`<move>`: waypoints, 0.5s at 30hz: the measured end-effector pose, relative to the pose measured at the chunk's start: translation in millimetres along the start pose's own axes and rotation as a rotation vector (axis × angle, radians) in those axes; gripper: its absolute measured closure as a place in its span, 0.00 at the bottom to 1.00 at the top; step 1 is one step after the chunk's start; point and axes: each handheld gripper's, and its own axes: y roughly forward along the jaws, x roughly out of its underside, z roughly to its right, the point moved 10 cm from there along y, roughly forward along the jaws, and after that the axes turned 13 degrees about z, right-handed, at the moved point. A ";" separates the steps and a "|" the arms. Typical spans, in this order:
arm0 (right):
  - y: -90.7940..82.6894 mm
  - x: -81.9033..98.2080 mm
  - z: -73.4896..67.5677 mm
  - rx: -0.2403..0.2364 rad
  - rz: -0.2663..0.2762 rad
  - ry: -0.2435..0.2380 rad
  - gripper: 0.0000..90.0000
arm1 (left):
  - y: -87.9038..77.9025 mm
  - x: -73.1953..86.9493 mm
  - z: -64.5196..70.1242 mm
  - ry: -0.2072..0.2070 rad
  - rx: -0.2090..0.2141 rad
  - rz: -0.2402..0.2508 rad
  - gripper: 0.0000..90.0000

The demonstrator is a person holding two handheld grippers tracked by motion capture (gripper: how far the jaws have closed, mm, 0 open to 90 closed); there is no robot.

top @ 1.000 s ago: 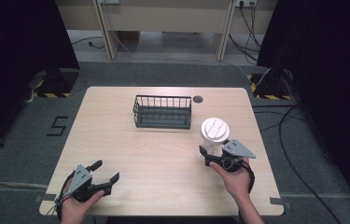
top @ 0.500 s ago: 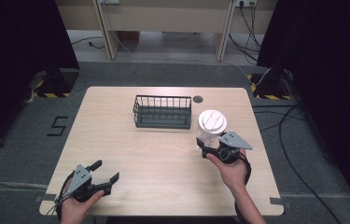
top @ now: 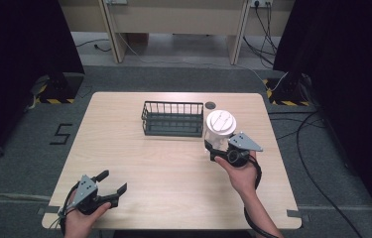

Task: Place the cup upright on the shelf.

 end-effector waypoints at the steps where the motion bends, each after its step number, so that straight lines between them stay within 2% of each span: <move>1: 1.3 -0.2 0.4 0.001 0.000 -0.003 0.21 | 0.0 0.0 -0.2 -0.001 -0.001 0.000 0.16; 15: 19.8 -8.1 -1.4 0.002 0.008 -0.001 0.21 | -0.1 -0.4 -0.6 -0.004 -0.001 0.003 0.16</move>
